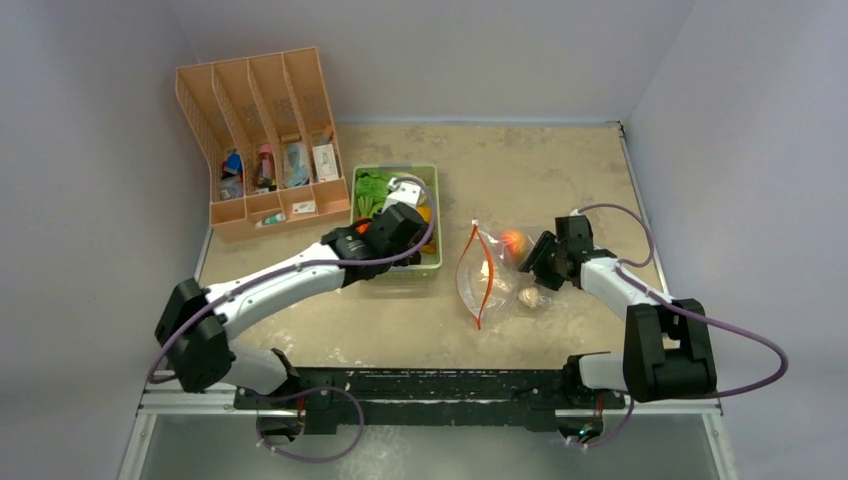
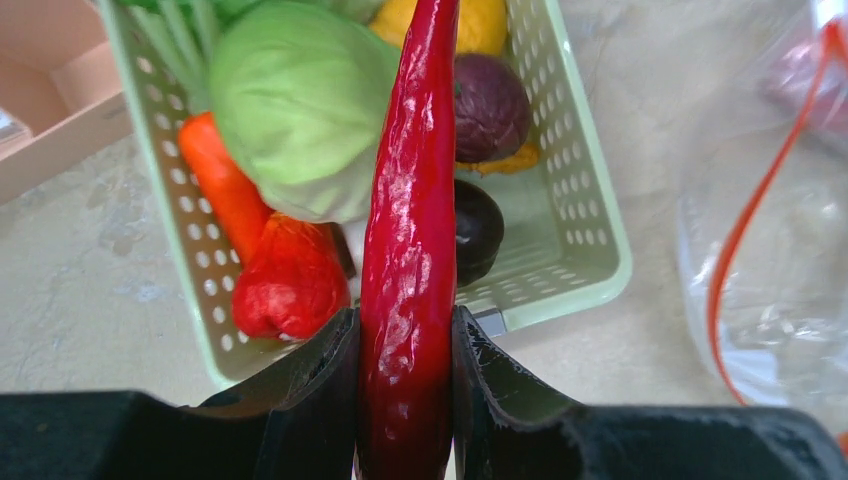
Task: Open the zip-top bag and remove the fake food
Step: Place the fake vegetable in the bin.
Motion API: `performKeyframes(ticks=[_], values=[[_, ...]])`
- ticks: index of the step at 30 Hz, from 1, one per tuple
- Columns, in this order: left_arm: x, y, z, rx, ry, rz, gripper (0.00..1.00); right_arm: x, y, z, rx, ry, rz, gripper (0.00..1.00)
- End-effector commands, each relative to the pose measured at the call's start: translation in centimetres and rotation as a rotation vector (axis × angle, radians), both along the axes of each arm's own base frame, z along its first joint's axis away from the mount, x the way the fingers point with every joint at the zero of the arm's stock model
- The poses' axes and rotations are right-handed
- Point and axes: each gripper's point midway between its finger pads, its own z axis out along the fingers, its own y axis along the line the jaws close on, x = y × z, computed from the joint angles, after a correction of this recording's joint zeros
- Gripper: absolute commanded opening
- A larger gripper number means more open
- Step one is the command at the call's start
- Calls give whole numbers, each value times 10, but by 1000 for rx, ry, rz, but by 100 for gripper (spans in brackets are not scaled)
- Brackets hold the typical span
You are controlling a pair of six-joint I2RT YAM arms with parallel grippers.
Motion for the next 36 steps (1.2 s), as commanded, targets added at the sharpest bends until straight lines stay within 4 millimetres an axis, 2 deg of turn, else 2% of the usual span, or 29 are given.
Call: performKeyframes(ticks=[1,5,8,13,16,20,26,29,32,36], values=[[14,-20,-23,86,-12,-124,0,1,-2,6,-9,-11,7,54],[22,-42,-34,83,-14,-205,0,-1,-2,6,-8,-9,8,54],[25,-39,-46,146,-4,-209,4,-3,-1,5,-5,-6,11,54],[17,-31,-60,198,31,-257,22,-4,0,4,0,-8,13,54],[19,-23,-60,204,-2,-223,41,-3,2,2,9,-4,17,54],[18,-21,-54,193,-19,-215,48,-2,2,2,11,0,25,54],[18,-12,-33,177,-66,-182,51,-2,3,2,12,-4,28,54],[20,-1,-25,189,-91,-127,51,-3,4,0,19,0,31,54],[19,8,-27,212,-97,-104,44,-5,4,-2,19,6,32,54],[15,12,-40,241,-62,-100,41,-4,5,-2,21,4,34,54]])
